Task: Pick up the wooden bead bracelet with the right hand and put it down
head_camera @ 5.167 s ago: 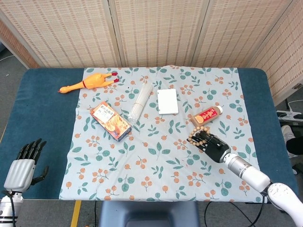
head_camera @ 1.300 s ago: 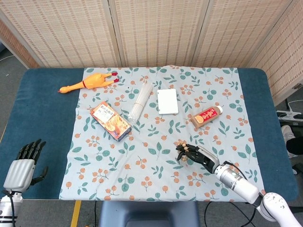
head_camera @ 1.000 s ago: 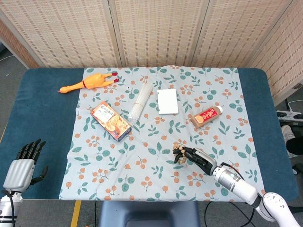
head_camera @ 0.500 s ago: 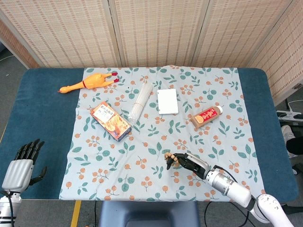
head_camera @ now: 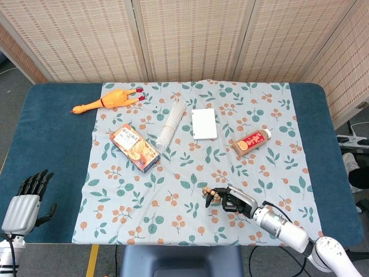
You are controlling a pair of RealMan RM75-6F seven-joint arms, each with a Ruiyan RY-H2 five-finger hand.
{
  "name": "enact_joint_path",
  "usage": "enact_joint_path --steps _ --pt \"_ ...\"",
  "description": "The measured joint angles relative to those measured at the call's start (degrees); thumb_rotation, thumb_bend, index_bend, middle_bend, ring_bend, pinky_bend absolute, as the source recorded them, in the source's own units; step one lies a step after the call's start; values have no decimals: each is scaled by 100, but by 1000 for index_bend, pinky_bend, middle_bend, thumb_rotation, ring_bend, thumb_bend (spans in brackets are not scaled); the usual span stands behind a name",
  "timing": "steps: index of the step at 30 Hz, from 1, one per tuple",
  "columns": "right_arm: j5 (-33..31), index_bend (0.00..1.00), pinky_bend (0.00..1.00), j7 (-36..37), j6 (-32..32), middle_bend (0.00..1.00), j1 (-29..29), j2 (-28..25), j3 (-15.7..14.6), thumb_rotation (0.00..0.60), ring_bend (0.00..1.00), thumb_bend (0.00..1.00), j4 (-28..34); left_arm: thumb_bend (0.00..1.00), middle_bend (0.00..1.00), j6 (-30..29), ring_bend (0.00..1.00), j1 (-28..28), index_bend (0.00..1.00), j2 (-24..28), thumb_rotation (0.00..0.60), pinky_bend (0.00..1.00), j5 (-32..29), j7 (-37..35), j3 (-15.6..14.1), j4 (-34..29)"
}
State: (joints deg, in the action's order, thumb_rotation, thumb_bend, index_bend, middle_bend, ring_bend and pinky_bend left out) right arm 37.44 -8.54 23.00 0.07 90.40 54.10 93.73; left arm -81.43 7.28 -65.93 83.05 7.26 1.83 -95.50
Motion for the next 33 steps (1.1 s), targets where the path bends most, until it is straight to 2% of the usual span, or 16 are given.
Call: enact_joint_path --steps 4,10,17,21,25,28,31,33 --pt "190 486 110 -165 -226 425 3 -35 0 600 86 1000 39 444 0 -13 0 -9 0 10 600 95 -1 -12 2 -10" --pt "1072 524 110 -1037 -944 426 -19 -35 59 600 86 1000 54 443 0 -29 0 -15 0 29 600 96 27 -58 2 -9" --pt "2908 530 110 -2628 -1704 425 77 -105 138 600 86 1000 -187 442 0 0 0 -1 0 17 600 96 45 -36 -9 -8" --pt "3867 525 110 -3169 -2205 430 215 -245 54 600 87 1000 -420 442 0 7 0 -1 0 8 600 96 33 -16 -9 -6" --pt "4518 514 110 -3185 -2827 433 373 -392 -191 600 90 1000 -575 442 0 22 0 4 0 -2 600 96 24 6 -10 -5" --pt "4799 483 110 -2823 -3129 433 485 -511 -455 600 90 1000 -619 442 0 22 0 5 0 -9 600 96 19 17 -8 -5" --pt "5129 462 110 -2219 -3424 433 608 -683 -851 600 90 1000 -609 442 0 15 0 1 0 -9 600 96 12 20 -4 -5" --pt "5450 453 110 -1688 -3723 433 700 -853 -1220 600 90 1000 -568 442 0 7 0 -2 0 -8 600 97 11 21 -1 -3"
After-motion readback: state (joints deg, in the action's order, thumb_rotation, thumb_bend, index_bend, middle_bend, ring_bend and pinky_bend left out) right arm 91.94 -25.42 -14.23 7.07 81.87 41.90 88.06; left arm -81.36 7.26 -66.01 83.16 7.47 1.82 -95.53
